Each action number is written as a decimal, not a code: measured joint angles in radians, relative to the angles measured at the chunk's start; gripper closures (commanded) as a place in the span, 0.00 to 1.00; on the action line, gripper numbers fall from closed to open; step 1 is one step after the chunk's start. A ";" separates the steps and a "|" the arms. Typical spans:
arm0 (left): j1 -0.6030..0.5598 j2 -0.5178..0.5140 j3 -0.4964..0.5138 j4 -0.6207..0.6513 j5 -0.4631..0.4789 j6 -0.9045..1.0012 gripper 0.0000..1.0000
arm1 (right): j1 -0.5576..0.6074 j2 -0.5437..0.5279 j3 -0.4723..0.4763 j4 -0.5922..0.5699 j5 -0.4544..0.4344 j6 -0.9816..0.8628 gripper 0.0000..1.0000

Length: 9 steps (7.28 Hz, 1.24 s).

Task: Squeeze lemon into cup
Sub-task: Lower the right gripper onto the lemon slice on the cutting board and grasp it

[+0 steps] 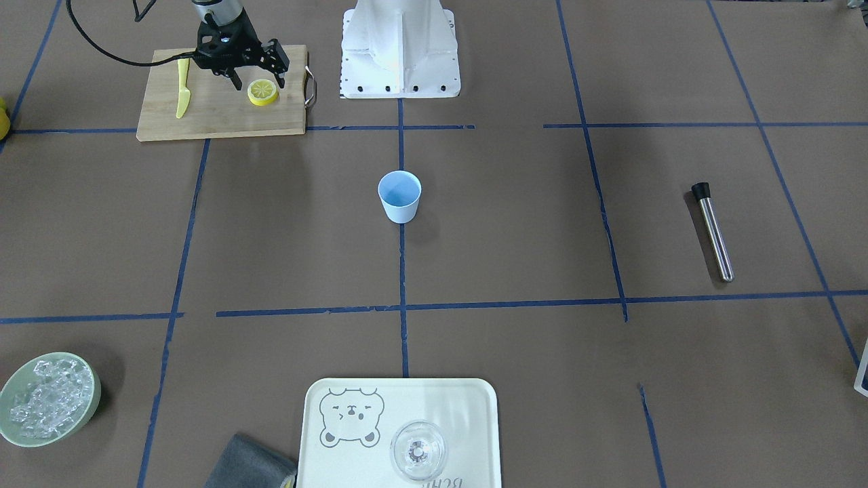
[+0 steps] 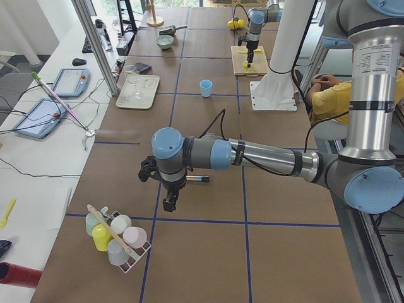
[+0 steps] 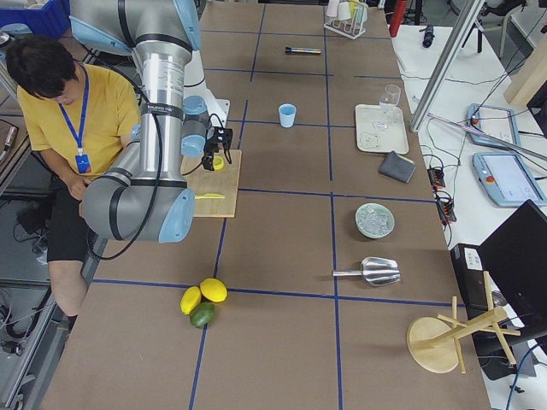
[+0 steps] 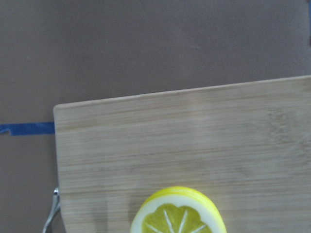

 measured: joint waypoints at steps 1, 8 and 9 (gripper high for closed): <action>0.000 0.000 -0.001 0.000 0.000 0.001 0.00 | 0.004 0.002 -0.001 -0.014 0.000 0.000 0.05; 0.000 0.000 -0.003 -0.001 0.000 0.002 0.00 | 0.010 0.013 -0.003 -0.039 0.001 0.001 0.12; 0.000 0.000 -0.003 -0.001 0.000 0.002 0.00 | 0.010 0.013 -0.004 -0.040 0.001 0.001 0.23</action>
